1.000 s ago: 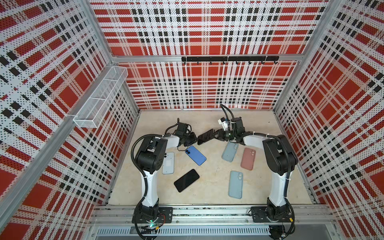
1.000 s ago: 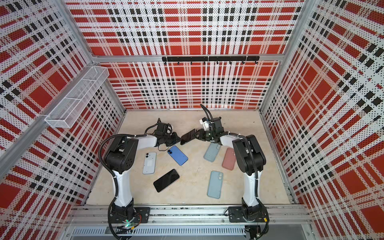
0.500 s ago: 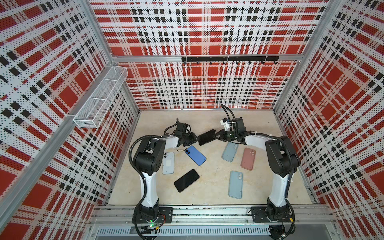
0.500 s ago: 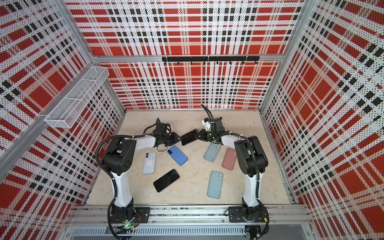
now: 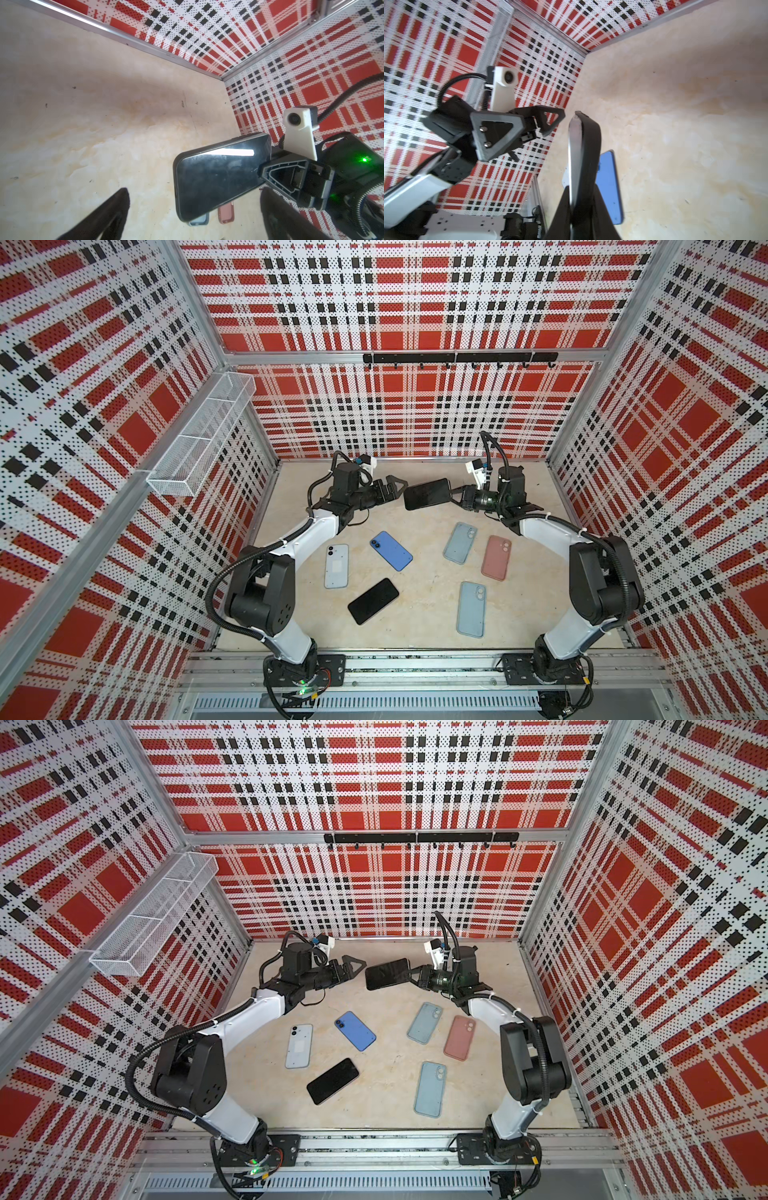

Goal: Put the phone into the phone case
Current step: 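Lift the cased phone with the left gripper while the right draws back, then grasp the cased phone's far end with right gripper while left holds it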

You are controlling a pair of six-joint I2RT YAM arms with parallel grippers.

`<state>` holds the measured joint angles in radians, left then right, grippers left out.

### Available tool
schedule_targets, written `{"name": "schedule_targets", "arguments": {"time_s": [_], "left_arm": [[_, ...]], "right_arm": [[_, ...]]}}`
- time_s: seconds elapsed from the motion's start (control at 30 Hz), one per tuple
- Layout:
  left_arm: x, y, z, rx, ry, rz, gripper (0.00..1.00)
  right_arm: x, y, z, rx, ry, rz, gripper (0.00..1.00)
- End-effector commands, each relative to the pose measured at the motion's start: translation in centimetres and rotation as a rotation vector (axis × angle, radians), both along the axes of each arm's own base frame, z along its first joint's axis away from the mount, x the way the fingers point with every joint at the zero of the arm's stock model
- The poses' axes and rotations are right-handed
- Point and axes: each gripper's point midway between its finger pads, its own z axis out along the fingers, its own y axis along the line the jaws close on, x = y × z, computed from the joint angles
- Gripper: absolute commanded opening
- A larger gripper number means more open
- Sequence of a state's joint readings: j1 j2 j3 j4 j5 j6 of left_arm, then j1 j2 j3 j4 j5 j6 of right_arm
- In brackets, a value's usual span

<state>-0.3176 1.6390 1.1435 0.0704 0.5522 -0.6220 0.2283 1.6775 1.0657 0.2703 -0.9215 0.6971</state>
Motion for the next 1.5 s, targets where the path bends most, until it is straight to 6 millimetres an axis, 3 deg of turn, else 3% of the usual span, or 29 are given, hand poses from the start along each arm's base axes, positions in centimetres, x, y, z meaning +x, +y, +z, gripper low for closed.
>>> {"name": "schedule_targets", "arguments": {"time_s": [0.0,0.2,0.37,0.6,0.7,1.03,1.3,1.47], "left_arm": [[-1.5,-1.6,0.4,-0.043,-0.037,-0.105,1.00],[-2.9,-4.0,2.4,-0.153,-0.134,-0.201,0.90],[-4.0,-4.8,4.6,-0.211,-0.211,-0.241,0.74],[-5.8,-5.2,6.1,-0.253,-0.246,-0.282,0.46],[-6.4,-5.0,6.8,-0.272,-0.260,-0.285,0.40],[-8.1,-5.1,8.7,-0.305,-0.285,-0.324,0.00],[-8.7,-5.7,8.9,-0.344,-0.272,-0.344,0.00],[-8.6,-5.7,8.9,-0.354,-0.263,-0.335,0.00]], "right_arm": [[-1.7,0.6,6.0,0.143,-0.149,0.099,0.04],[-2.7,0.7,7.3,0.200,-0.160,0.126,0.04],[-2.9,0.6,6.9,0.191,-0.145,0.125,0.04],[-2.6,0.7,6.9,0.211,-0.142,0.126,0.06],[-2.4,0.8,7.0,0.227,-0.143,0.131,0.10],[-1.7,0.9,8.0,0.292,-0.177,0.157,0.27],[-0.9,0.7,10.1,0.346,-0.233,0.160,0.40],[-0.7,0.8,10.5,0.353,-0.241,0.161,0.39]]}}
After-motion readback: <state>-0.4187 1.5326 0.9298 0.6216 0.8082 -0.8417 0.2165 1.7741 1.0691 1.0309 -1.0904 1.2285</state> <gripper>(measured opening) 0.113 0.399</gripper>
